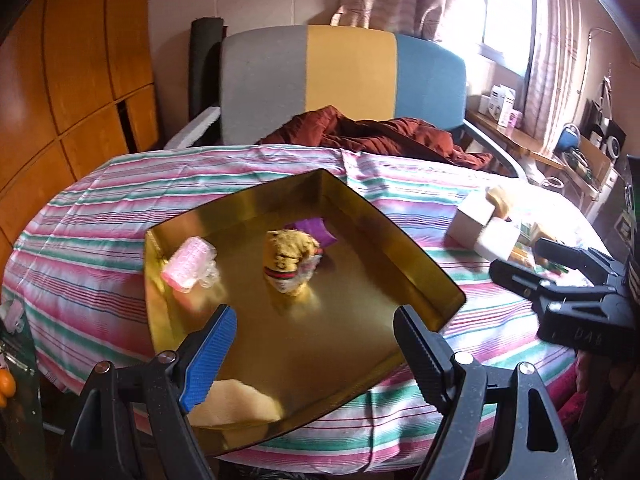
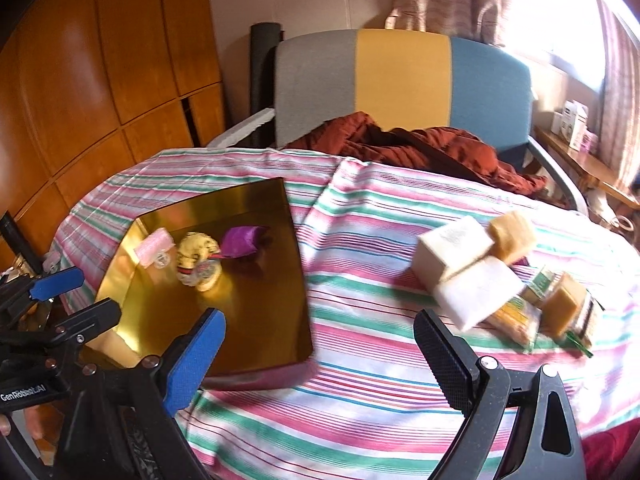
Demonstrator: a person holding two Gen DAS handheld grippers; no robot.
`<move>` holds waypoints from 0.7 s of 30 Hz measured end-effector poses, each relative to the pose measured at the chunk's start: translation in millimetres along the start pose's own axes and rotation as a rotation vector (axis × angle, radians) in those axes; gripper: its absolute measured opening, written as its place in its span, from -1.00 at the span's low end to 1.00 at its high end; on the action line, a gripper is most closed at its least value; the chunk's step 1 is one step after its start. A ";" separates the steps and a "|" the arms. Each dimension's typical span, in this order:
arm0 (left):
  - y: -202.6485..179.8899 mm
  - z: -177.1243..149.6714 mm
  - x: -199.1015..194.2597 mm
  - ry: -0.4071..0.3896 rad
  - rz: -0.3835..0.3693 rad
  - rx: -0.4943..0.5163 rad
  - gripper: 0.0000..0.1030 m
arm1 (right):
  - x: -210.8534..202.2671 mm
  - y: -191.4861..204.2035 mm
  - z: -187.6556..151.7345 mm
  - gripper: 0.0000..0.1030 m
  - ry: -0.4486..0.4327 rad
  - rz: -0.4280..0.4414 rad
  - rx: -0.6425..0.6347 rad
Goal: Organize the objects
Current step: 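Move both tools back over the remaining items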
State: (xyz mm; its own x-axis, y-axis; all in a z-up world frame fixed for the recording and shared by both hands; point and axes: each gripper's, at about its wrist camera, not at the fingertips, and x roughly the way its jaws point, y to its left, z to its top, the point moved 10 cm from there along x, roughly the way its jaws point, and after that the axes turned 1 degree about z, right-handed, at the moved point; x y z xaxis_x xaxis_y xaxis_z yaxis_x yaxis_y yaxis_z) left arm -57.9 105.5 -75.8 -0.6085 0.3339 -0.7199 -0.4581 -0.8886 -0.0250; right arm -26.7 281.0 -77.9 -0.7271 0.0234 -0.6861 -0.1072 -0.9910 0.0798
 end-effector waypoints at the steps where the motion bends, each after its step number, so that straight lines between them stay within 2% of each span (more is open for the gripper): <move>1: -2.6 0.4 0.8 0.000 -0.007 0.004 0.59 | -1.5 -8.0 -0.7 0.86 0.001 -0.008 0.013; 6: -22.5 0.7 5.4 0.011 -0.070 0.033 0.59 | -15.0 -65.8 -7.4 0.86 0.020 -0.070 0.114; 11: -43.7 -1.2 11.7 0.033 -0.120 0.072 0.59 | -43.2 -146.6 -16.9 0.86 0.025 -0.167 0.266; 14: -56.7 0.4 14.2 0.043 -0.145 0.094 0.51 | -63.1 -196.5 -23.1 0.87 0.013 -0.235 0.364; 18: -79.8 5.2 17.8 0.058 -0.189 0.130 0.51 | -77.8 -250.2 -34.9 0.92 -0.004 -0.279 0.504; 21: -101.8 9.6 23.3 0.079 -0.228 0.174 0.51 | -79.4 -273.0 -44.1 0.92 -0.012 -0.285 0.574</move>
State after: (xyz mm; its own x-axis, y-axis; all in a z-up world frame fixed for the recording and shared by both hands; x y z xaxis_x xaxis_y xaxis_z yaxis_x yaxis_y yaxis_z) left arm -31.7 206.7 -83.3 -0.4281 0.4872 -0.7612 -0.6857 -0.7237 -0.0776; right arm 90.2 543.8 -77.1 -0.6234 0.2807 -0.7297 -0.6414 -0.7175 0.2719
